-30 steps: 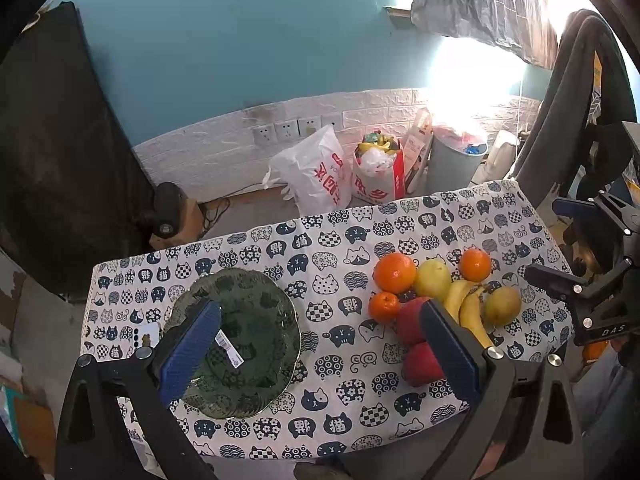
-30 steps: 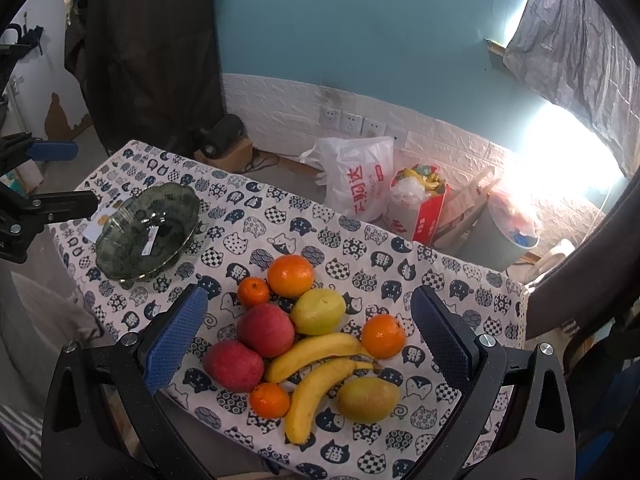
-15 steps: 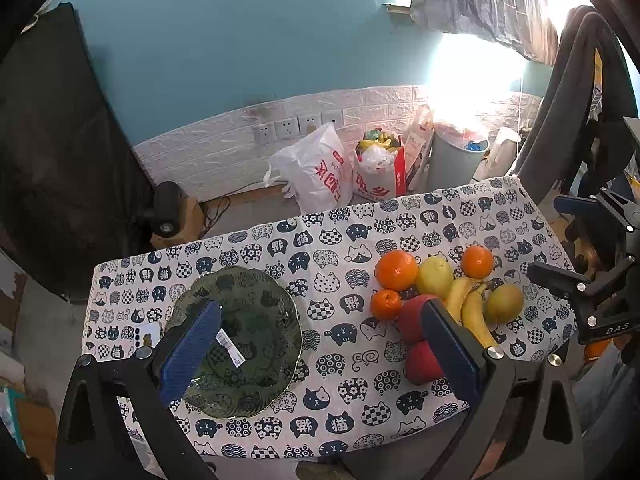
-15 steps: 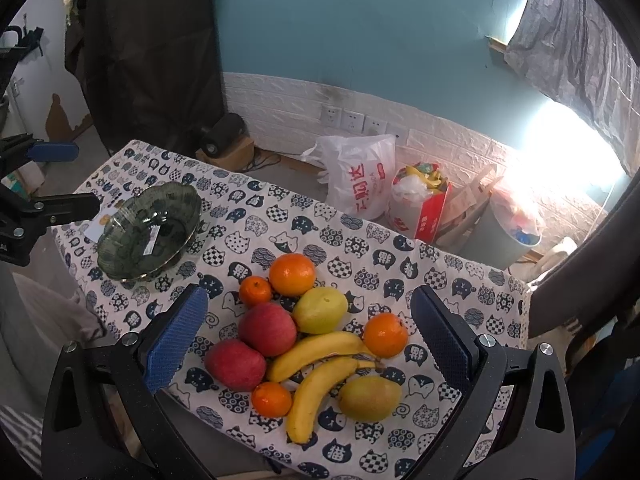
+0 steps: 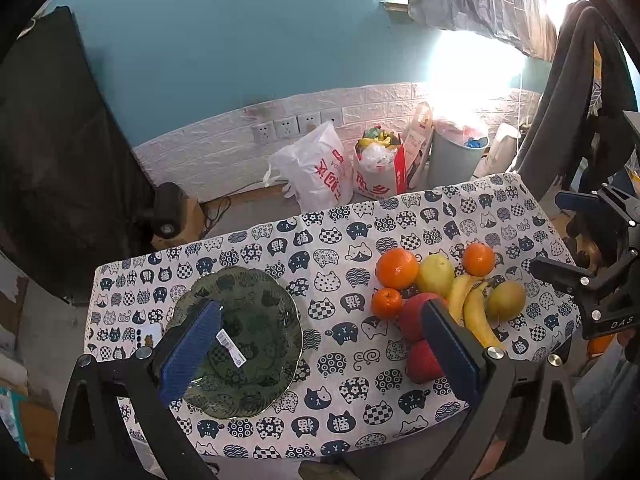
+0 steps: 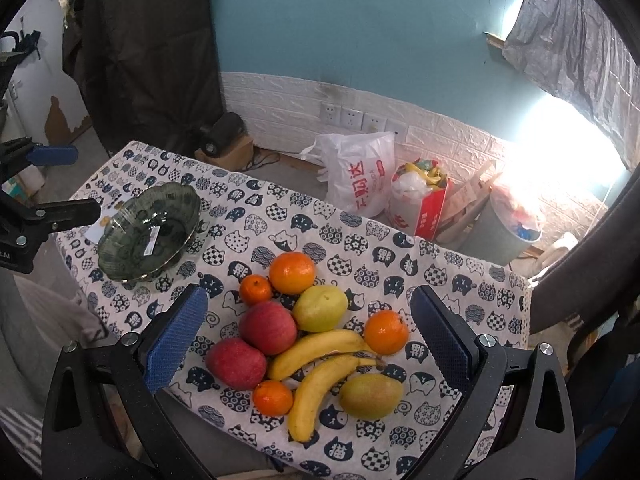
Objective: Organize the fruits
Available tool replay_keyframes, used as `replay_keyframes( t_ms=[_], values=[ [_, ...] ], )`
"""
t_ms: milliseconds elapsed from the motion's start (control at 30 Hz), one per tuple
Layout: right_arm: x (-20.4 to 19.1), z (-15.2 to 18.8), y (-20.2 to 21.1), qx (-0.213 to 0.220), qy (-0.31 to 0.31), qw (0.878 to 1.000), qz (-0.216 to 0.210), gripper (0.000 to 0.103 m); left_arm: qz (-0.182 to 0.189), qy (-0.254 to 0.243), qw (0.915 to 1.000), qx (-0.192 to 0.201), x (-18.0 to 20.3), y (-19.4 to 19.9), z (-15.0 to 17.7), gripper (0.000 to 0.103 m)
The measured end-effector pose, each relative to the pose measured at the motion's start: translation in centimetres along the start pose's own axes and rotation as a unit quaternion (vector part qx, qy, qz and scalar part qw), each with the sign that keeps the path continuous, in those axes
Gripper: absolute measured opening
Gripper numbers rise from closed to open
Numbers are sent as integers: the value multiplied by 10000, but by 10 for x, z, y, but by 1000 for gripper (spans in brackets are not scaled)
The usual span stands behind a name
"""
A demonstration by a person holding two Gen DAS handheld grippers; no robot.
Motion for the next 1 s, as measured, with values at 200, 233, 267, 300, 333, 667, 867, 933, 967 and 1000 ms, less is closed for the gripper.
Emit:
replay_keyframes(
  t_ms=[200, 233, 267, 300, 333, 667, 867, 933, 967, 1000],
  values=[
    [0, -1, 0, -10, -4, 10000, -23, 100, -14, -13, 10000, -2, 0, 0, 0, 101],
    [0, -1, 0, -9, -7, 10000, -25, 100, -14, -15, 10000, -2, 0, 0, 1, 101],
    [-1, -1, 0, -9, -8, 10000, -25, 100, -11, -16, 10000, -4, 0, 0, 1, 101],
    [-1, -1, 0, -8, -5, 10000, -23, 100, -10, -14, 10000, -6, 0, 0, 1, 101],
    [0, -1, 0, -9, -1, 10000, -20, 100, -11, -15, 10000, -5, 0, 0, 1, 101],
    [2, -1, 0, -34, -23, 10000, 9, 100, -18, -35, 10000, -33, -1, -2, 4, 101],
    [6, 0, 1, -49, -35, 10000, 25, 100, -37, -88, 9999, -84, 4, -5, 0, 101],
    [9, 1, 2, -54, -43, 10000, 43, 100, -66, -119, 9999, -104, 5, -7, -1, 101],
    [10, 1, 2, -56, -50, 10000, 53, 100, -68, -123, 9998, -121, 5, -8, 0, 101],
    [11, 1, 2, -61, -63, 9999, 61, 100, -61, -127, 9998, -129, 7, -9, -1, 101]
  ],
)
Point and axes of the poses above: each gripper's, at about its wrist camera, not at the fingertips, and y roughly against the way its jaws point, x to its right, z to its underside, the point moved 10 cm from there along -y, roughly the way its jaws point, and after that the axes turned 7 degrees about -z, right-handed, at the moved point
